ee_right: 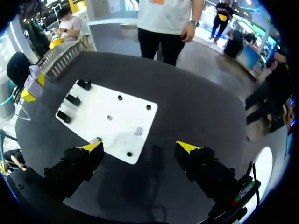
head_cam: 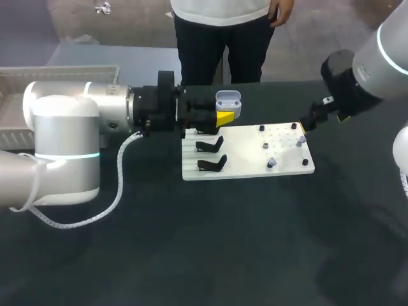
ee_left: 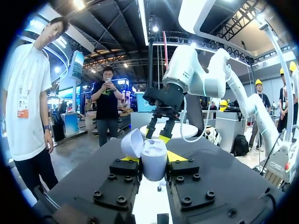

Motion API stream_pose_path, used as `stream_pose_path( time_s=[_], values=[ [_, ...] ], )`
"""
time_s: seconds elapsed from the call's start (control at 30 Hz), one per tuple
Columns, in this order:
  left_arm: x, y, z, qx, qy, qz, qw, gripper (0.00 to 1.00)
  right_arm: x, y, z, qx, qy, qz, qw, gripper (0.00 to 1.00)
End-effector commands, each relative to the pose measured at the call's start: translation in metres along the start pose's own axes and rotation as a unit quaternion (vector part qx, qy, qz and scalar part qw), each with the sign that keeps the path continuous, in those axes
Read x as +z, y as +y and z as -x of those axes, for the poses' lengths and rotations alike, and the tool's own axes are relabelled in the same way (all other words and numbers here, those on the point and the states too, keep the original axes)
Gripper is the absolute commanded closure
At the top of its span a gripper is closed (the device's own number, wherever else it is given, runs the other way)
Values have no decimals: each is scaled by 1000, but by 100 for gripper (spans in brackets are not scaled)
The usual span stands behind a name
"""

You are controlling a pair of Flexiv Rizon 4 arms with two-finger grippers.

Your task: Pick up each earbud case from the left stands, insert the matching earbuds, close the lid, and place the case in the box.

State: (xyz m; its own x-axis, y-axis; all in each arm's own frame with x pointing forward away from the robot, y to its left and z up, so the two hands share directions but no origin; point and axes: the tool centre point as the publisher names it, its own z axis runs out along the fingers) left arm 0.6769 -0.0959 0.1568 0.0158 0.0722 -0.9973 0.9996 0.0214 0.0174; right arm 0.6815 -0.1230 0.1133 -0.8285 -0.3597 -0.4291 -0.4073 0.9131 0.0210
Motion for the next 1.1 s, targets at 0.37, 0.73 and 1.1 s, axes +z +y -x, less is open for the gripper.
stream_pose_path(
  time_s=[0.37,0.73,1.1],
  values=[
    [0,-1,-1,2,-3,2,1000,100,0,4,3,1,1,-30,1000,0],
    [0,-1,-1,2,-3,2,1000,100,28,0,-10,14,48,-46,998,0],
    [0,-1,-1,2,-3,2,1000,100,50,2,-7,-4,98,-37,995,0]
  ],
)
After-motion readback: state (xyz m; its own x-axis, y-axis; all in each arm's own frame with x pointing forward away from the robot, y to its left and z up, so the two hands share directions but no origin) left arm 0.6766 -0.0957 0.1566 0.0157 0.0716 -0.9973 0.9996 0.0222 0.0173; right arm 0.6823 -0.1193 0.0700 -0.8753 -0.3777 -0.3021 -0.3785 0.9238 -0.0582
